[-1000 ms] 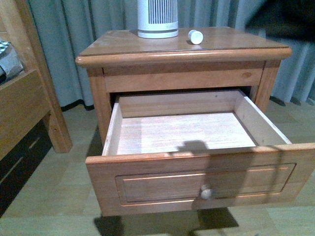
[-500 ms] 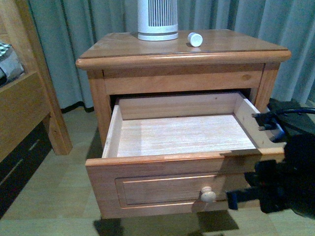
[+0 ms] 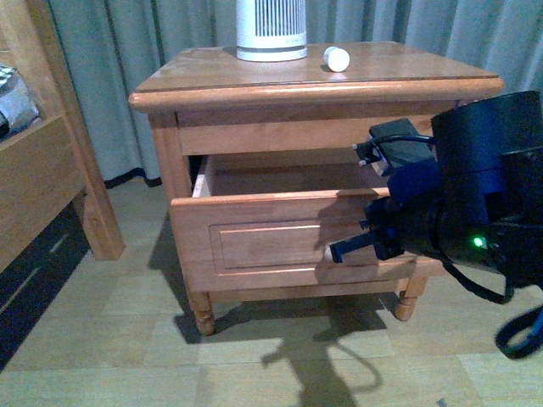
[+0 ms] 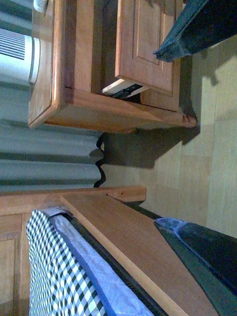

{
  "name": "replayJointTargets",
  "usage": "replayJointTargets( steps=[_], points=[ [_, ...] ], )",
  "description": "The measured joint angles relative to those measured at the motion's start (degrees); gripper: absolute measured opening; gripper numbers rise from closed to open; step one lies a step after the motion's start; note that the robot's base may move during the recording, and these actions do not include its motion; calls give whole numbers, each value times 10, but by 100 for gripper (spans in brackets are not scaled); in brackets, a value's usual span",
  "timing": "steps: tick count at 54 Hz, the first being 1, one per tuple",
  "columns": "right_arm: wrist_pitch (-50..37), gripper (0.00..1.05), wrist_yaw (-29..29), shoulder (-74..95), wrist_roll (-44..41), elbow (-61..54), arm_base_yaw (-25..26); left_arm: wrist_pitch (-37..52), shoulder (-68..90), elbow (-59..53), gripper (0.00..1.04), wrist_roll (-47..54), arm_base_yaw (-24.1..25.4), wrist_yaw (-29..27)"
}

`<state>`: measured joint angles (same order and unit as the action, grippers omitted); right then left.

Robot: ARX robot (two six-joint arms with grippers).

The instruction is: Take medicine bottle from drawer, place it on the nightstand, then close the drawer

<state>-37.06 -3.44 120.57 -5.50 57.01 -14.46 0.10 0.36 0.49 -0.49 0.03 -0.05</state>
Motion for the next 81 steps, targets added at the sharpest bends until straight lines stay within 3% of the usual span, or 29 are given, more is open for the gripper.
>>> replayJointTargets(
  steps=[21, 53, 65, 81],
  points=[
    [59, 3, -12, 123, -63, 178, 49, 0, 0, 0, 98, 0, 0, 0],
    [45, 3, 2, 167, -101, 266, 73, 0, 0, 0, 98, 0, 0, 0],
    [21, 3, 4, 159, -87, 238, 75, 0, 0, 0, 98, 0, 0, 0],
    [-14, 3, 41, 21, 37, 38, 61, 0, 0, 0, 98, 0, 0, 0]
  ],
)
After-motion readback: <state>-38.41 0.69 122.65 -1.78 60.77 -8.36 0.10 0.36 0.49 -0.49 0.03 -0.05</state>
